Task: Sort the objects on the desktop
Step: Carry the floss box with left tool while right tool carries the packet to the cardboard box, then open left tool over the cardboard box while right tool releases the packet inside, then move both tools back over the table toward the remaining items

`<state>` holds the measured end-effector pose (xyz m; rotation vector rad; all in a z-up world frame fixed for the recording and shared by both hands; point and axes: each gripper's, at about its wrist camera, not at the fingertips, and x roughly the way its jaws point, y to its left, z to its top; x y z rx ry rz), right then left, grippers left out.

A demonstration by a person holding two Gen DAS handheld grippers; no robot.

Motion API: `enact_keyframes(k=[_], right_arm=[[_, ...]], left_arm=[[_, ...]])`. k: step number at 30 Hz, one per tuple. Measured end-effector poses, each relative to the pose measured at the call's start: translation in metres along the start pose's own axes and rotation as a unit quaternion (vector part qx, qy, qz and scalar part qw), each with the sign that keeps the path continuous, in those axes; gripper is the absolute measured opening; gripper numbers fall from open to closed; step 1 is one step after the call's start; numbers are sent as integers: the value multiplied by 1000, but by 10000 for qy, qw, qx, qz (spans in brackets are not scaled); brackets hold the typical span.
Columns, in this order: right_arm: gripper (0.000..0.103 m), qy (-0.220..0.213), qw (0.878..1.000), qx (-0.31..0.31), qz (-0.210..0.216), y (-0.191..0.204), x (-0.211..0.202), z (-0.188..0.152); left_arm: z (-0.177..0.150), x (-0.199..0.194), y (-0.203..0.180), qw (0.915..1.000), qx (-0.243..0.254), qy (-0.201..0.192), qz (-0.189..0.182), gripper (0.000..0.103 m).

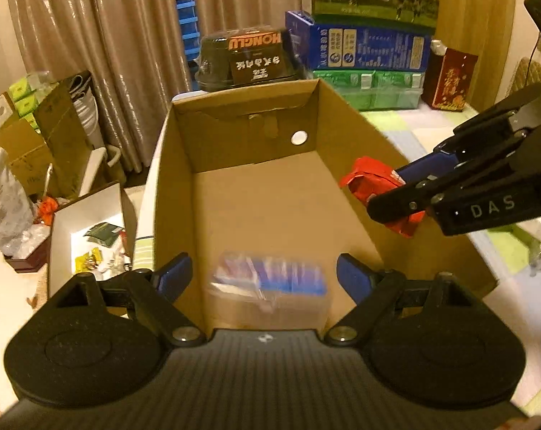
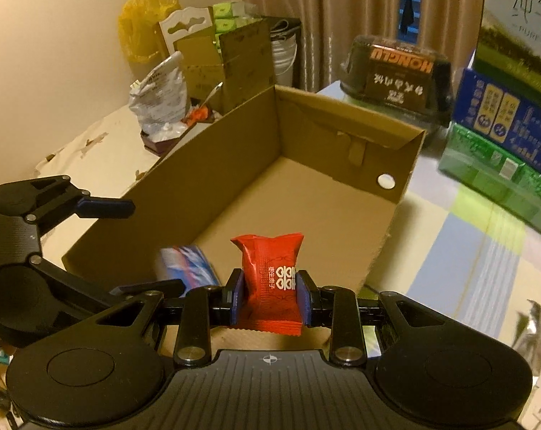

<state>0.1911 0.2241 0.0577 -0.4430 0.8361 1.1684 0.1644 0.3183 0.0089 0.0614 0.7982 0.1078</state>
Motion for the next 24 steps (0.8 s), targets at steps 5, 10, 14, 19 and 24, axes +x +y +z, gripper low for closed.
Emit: enact_keyframes(k=[5,10,14,19,24], right_arm=[[29,-34,10000,48,30,1,6,1],[59,-233,9995,213,81,1,-3,7],[62,-461,9987,229,20,1,-30,6],[72,-815,9960,313,-176,-9,-83,-11],[84,-1067,9921,452,-482,-23,-144,-48]], left_arm=[[-6,-5,7,10000,-77,-10,16,85],[-8,-20,11,9997,-197,-132,-4,85],[-8,-36,12,9990,-348,-288,34,85],[-5,-57,0,9983,-411,-424,-2,87],[-4,-77,-23,9976,-438,-520,-108,90]])
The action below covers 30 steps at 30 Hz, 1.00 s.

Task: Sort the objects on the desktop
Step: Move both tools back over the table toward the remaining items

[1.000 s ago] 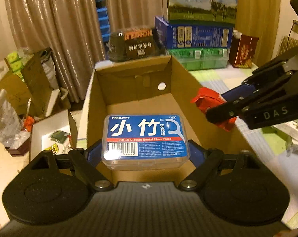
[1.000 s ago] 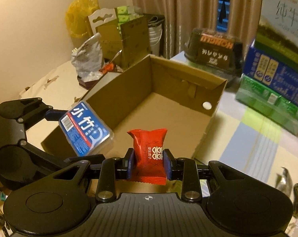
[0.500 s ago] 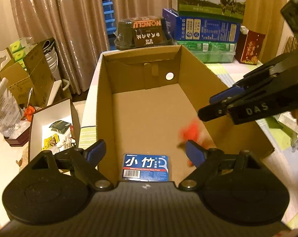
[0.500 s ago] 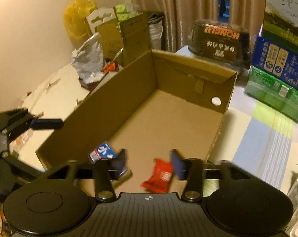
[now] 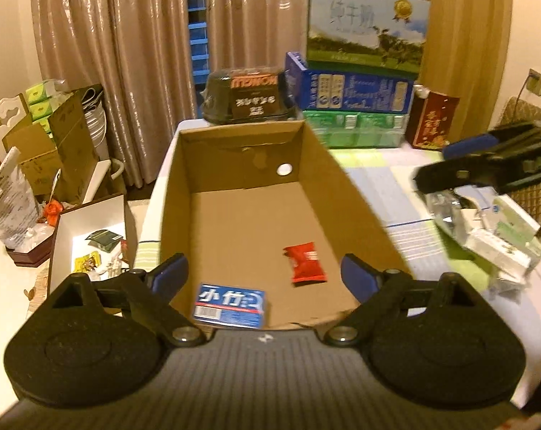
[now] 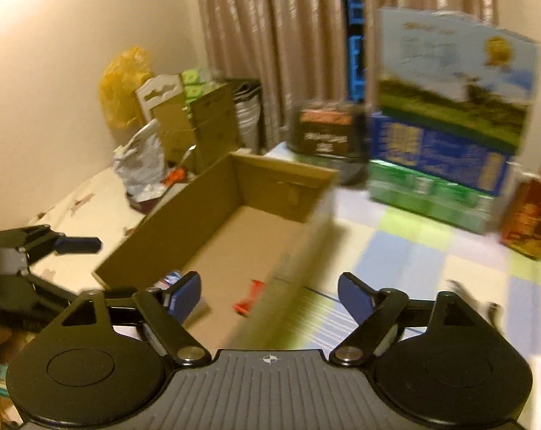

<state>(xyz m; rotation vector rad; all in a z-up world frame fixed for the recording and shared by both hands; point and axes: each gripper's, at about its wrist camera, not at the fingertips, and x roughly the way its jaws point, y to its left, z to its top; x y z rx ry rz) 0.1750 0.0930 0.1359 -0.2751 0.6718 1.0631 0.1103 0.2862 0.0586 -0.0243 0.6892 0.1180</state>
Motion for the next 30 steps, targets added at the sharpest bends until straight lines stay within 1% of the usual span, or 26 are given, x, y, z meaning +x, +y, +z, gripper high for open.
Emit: enact_keyframes(k=[2,5,9,11,16,21,25,30], right_arm=[[91,-78,9997,23,-212,-11,-27,-14],[95,-86,9988,110,-477,-28,-60,-35],[97,-89,9959,262,-857,-54,-101,-65],[99,-116,9941,350,-1022,-68,-119,-79],[101,-143,9888,594,-1360,-97,-159,-113],[101,-184,9843,892,-1514,-117,-184,-142],[101,-124,9816,1033,-1602,-132,-193,-160],[101,-88,9803,1121,-1624,-148,-197,-173]], left_arm=[[0,-7,-10,10000,-49,-40,-33,90],[0,-21,-31,9998,-74,-119,-155,92],[-1,-37,-68,9992,15,-171,-363,97],[-1,-45,-88,9988,103,-203,-432,102],[-1,-57,-136,9975,245,-201,-639,102],[-4,-56,-178,9949,392,-108,-927,102],[-11,-41,-210,9920,644,99,-1086,102],[-21,-20,-242,9868,907,310,-1305,102]])
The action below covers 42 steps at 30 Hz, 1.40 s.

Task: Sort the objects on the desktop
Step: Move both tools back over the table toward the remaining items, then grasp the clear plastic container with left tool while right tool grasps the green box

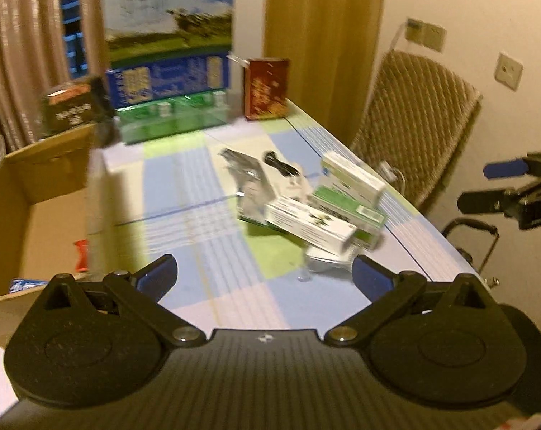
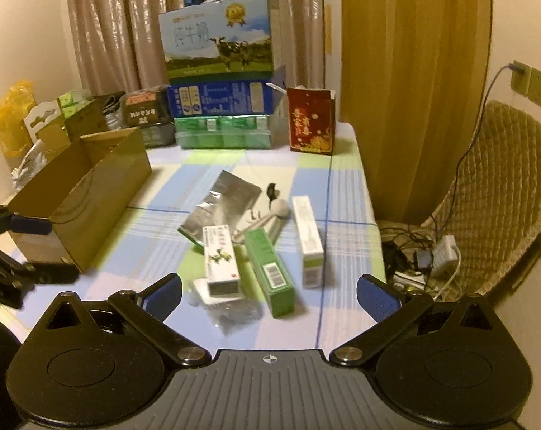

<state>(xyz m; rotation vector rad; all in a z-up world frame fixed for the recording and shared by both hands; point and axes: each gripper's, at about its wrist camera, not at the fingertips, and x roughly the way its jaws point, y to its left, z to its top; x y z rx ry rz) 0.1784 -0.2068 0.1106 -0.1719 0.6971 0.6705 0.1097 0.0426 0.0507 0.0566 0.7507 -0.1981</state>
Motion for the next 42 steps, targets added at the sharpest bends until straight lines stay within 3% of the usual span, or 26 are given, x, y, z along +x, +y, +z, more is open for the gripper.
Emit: enact_keyframes(k=[10,15,19,25,29,34,39,42], right_arm=[[101,286,9996,-54,12,-21,36,-7],[100,482,9983,-298,125,-27,62,-10],[91,728,9963,-365,265,-34,85,-13],[85,961,9929,-570,399,-39,114,-17],[84,1021,9920,-626,410,-42,127,-18],[82,1106,9897,-757,497,-38,141,-20],[72,1183,9883,-774,577,-32,156,-18],[63,1195,9875,-825,619,-26,164,-16]], left_arm=[[-9,64,-31,9973,476,393,-407,102],[-11,97,-40,9956,473,504,-636,102],[-11,123,-49,9931,643,537,-821,101],[-9,163,-56,9896,714,558,-1118,101],[-9,186,-57,9870,783,740,-1193,88],[-10,201,-56,9851,795,809,-1297,82],[-12,205,-52,9844,838,817,-1310,67],[-13,200,-47,9850,801,909,-1226,65]])
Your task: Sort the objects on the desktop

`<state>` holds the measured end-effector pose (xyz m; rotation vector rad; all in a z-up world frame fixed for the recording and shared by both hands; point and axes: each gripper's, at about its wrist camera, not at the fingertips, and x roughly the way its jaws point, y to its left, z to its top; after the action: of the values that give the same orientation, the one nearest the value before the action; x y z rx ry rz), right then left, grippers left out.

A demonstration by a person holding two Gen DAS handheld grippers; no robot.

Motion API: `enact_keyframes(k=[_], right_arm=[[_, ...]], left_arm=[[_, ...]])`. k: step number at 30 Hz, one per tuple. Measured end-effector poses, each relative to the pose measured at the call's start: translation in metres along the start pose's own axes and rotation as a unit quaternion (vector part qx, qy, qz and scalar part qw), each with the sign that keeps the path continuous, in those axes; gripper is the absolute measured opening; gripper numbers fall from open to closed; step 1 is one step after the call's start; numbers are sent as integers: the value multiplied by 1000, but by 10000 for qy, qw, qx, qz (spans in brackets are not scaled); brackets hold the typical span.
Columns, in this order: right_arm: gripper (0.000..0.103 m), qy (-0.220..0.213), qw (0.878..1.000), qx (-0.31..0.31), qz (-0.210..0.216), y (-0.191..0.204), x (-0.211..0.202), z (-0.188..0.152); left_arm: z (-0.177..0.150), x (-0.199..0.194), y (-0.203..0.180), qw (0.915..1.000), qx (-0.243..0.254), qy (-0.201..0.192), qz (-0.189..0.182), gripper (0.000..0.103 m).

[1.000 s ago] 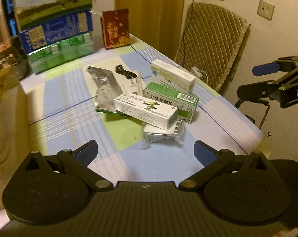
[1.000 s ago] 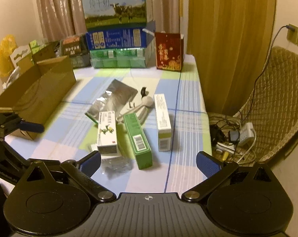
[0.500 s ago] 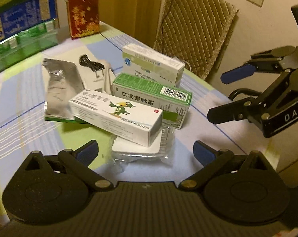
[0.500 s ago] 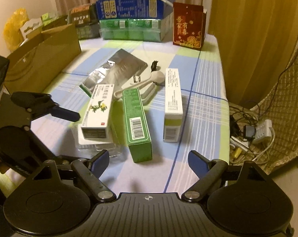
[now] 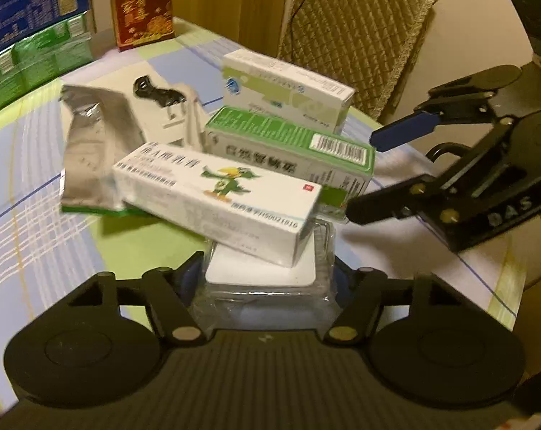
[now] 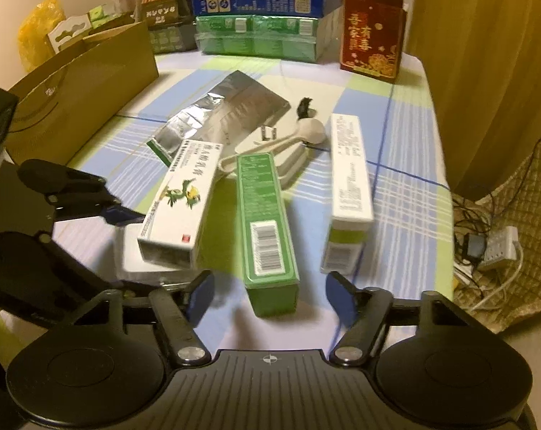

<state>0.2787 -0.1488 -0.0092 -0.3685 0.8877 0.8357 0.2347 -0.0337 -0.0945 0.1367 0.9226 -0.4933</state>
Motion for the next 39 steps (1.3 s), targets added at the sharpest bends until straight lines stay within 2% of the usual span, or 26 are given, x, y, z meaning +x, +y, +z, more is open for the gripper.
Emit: enact_keyframes(k=[1,3,4,9,14,16,18,20,22,25,28,31,34,39], right_arm=[[58,5,10000,-7,-5,1,3,1],[40,28,10000,46,-15,2,7,3],[28,39,9999,100,-25,2,7,3],[27,193,9989,418,46,3,-7,-4],[28,517,9854,1496,624,-17,-30,-32],[31,480,9856,1551,470,-20,-38,-43],[42,421,9891,1414,45,-19,-44,-49],[62,297,9931,1098,-295,-12,-48,-51],[69,56,9966,656,-490,-1,-51,-49],[70,-141,9988,105,-455,14,-49,-45],[70,-162,9989,-193,-402,19,-39,-38],[69,-36,9994,-147,-300,16,-27,-31],[69,115,9989,-367,-270,18,-18,-28],[58,452,9956,-791,-234,24,-4,-24]], left_arm=[[-2,-2,2,10000,-34,25,31,65],[-9,-8,6,9999,-95,50,130,65],[-12,-11,7,9998,-112,63,170,65],[-27,-29,12,9989,-153,171,402,64],[-38,-46,14,9972,-315,300,603,64],[-44,-52,13,9971,-372,292,604,64],[-50,-56,11,9967,-383,271,660,64],[-55,-58,10,9961,-419,279,721,64],[-59,-59,11,9956,-513,247,743,64],[-61,-61,12,9951,-643,164,738,64],[-63,-62,11,9954,-649,69,702,64],[-63,-60,11,9956,-647,7,675,64],[-64,-57,11,9957,-654,-11,651,64],[-62,-54,12,9958,-646,-63,648,65]])
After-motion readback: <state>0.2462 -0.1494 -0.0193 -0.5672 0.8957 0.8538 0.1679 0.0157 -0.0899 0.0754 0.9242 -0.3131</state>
